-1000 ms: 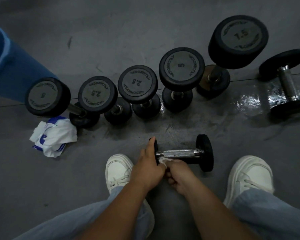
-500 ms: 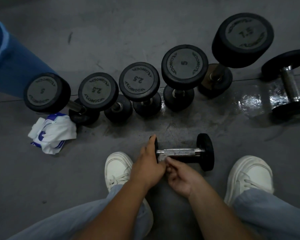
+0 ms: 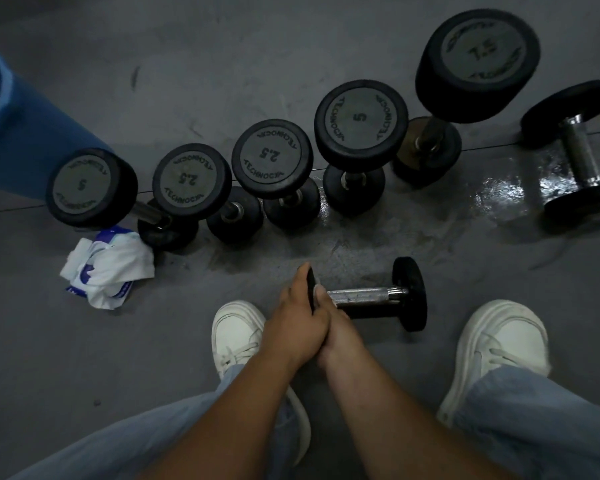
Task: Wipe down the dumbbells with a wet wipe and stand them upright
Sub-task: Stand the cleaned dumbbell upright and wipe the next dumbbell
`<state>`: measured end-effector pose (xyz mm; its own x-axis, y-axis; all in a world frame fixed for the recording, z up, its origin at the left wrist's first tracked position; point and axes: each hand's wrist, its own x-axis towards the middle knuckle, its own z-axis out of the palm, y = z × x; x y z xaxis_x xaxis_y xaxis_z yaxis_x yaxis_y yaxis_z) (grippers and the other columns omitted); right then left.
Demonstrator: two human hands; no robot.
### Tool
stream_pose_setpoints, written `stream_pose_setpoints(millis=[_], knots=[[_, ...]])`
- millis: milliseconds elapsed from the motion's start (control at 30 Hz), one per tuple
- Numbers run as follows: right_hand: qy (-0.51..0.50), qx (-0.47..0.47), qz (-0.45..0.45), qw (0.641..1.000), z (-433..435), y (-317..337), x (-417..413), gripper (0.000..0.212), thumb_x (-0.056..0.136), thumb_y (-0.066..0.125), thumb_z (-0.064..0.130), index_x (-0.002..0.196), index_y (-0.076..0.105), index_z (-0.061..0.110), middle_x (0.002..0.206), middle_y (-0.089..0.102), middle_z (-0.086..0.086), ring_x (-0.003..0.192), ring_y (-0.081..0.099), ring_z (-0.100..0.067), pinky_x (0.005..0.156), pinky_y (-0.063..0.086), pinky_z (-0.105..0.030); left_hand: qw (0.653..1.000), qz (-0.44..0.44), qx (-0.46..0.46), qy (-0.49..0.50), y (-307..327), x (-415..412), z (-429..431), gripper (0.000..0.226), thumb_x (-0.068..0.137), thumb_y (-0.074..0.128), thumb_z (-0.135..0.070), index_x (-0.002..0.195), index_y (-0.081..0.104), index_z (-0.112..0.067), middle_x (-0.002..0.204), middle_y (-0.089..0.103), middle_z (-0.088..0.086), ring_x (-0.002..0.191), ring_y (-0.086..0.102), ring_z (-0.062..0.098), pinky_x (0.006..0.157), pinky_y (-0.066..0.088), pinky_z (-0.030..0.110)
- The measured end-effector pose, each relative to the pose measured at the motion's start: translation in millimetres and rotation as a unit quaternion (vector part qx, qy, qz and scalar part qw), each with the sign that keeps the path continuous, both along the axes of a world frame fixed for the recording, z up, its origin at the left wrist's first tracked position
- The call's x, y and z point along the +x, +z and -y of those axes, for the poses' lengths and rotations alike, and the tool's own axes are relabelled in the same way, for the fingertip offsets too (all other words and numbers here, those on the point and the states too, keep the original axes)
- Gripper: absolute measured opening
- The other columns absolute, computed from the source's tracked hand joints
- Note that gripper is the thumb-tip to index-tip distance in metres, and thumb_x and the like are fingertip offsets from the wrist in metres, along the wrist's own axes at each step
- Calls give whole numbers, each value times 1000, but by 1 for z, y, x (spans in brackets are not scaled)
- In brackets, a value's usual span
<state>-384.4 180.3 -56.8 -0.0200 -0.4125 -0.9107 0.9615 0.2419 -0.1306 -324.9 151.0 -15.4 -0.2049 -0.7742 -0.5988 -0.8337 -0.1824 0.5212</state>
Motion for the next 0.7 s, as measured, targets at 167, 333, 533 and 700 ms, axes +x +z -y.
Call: stream_pose_setpoints(millis=[167, 333, 533, 700], knots=[[21, -4, -1, 1000, -9, -7, 0, 33, 89, 64, 11, 118, 62, -5, 112, 66, -27, 105, 65, -38, 96, 50, -50, 1000, -3, -9, -12, 2, 1, -5, 73, 94, 50, -39, 150, 3, -48, 152, 36, -2, 131, 47, 21, 102, 44, 40], [59, 25, -16, 998, 5, -7, -11, 33, 89, 66, 17, 116, 65, -2, 105, 70, -23, 90, 71, -30, 67, 57, -34, 1000, -1, 15, -6, -2, 0, 8, 71, 92, 49, -44, 150, 7, -47, 152, 38, 1, 130, 49, 23, 104, 44, 42], [77, 38, -39, 996, -4, -6, -9, 31, 90, 66, 18, 112, 65, -3, 94, 72, -20, 76, 72, -24, 57, 56, -28, 1000, -4, 9, -3, -4, 0, 7, 68, 95, 48, -43, 149, 7, -48, 153, 38, 1, 132, 47, 23, 105, 43, 41], [80, 66, -48, 993, -14, -7, 1, 24, 91, 60, 11, 110, 66, -4, 96, 71, -24, 81, 70, -30, 68, 57, -34, 1000, -3, 17, -14, 0, 0, 8, 74, 92, 49, -35, 152, 6, -45, 156, 34, 1, 136, 43, 23, 108, 40, 39]])
